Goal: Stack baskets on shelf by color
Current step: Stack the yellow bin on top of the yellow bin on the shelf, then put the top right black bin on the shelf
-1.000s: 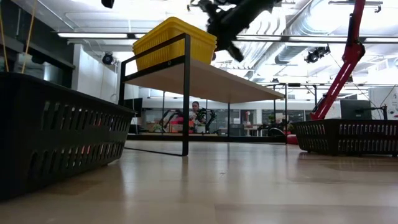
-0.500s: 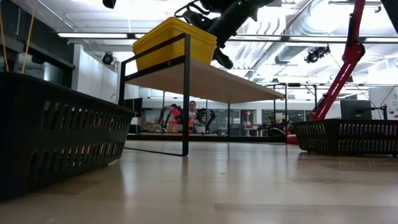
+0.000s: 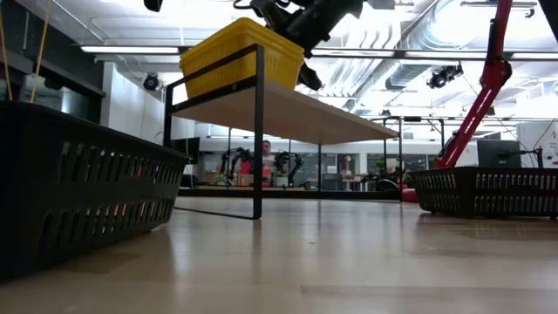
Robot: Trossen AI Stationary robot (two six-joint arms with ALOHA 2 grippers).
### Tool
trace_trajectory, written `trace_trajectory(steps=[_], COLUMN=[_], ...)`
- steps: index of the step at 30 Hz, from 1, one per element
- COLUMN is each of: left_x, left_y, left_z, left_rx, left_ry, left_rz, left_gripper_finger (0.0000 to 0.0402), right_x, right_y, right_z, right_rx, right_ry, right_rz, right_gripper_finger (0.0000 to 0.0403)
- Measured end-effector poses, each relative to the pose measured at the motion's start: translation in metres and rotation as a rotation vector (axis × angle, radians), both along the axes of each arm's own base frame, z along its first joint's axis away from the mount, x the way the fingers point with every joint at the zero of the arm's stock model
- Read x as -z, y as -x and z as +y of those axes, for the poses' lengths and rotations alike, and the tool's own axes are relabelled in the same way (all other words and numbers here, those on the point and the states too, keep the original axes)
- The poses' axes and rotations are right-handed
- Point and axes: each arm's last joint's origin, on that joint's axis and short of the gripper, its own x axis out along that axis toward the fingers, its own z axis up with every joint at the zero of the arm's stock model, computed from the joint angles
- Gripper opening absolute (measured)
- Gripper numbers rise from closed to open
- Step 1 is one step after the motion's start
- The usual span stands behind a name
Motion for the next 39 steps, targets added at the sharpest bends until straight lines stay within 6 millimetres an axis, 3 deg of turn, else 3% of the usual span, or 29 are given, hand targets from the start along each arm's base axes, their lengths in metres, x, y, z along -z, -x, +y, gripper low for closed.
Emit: trace_trajectory(steps=[7, 13, 16, 21, 25, 28, 33, 39], left_x=[0.000, 0.000, 0.000, -0.001, -0.001, 0.000, 0.002, 0.007], left_y=[0.000, 0.000, 0.000, -0.002, -0.002, -0.003, -0.006, -0.012], left_z=[0.000, 0.000, -0.001, -0.005, -0.005, -0.004, -0.002, -0.001], left_rx=[0.003, 0.005, 0.029, 0.186, 0.184, 0.160, 0.132, 0.133], left_ry=[-0.030, -0.042, -0.039, -0.028, -0.012, -0.012, -0.010, -0.001], left_rz=[0.012, 0.017, 0.017, 0.002, -0.002, 0.004, 0.017, 0.049], left_gripper_finger=[0.0000, 0.0000, 0.0000, 0.0000, 0.0000, 0.0000, 0.0000, 0.0000], right_x=[-0.012, -0.031, -0.030, -0.009, -0.001, 0.000, 0.013, 0.040], right_y=[0.018, 0.055, 0.080, 0.130, 0.165, 0.186, 0.214, 0.234], right_z=[-0.003, 0.006, 0.016, 0.045, 0.074, 0.087, 0.096, 0.097], right_rx=[0.006, 0.007, 0.004, 0.014, 0.000, 0.031, 0.126, 0.250], right_ry=[0.083, 0.234, 0.273, 0.165, 0.023, -0.076, -0.299, -0.343], right_rz=[0.065, 0.240, 0.285, 0.103, -0.129, -0.172, 0.149, 0.488], right_gripper_finger=[0.0000, 0.0000, 0.0000, 0.0000, 0.0000, 0.0000, 0.0000, 0.0000])
